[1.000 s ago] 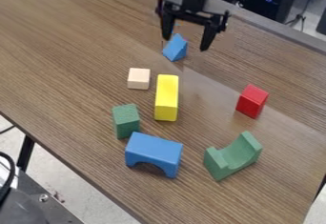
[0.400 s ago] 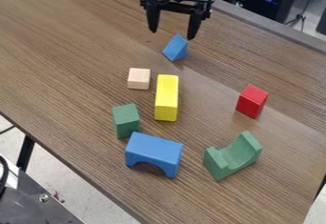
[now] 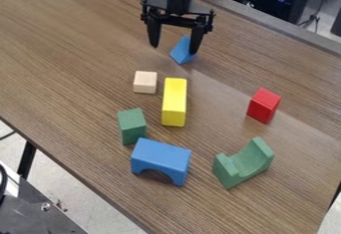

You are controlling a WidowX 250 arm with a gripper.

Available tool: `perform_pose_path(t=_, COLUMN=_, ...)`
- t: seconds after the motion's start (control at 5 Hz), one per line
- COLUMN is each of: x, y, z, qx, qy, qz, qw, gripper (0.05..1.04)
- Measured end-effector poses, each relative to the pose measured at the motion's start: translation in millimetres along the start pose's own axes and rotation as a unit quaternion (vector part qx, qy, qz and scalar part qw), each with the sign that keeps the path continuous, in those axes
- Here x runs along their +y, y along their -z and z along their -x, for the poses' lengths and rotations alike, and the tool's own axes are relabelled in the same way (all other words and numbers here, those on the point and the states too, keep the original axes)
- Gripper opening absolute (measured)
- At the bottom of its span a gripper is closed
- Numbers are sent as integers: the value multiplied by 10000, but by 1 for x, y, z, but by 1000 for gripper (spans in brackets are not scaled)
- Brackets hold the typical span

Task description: Remove the blue triangle to the right of the table

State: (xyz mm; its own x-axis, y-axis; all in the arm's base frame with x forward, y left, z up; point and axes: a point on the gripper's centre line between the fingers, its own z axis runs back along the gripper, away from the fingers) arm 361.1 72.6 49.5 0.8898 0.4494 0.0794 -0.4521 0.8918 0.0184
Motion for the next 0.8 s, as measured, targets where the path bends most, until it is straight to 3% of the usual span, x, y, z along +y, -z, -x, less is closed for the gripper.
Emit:
perform_pose_path(t=0.6, x=6, y=-3, z=-9, qx=-105, qy=73, qz=33, qw=9999, gripper=1000)
perform_pose_path(t=0.8, x=3, y=-5, z=-14, qx=-305, qy=335, qz=182, qw=9988, gripper=1000)
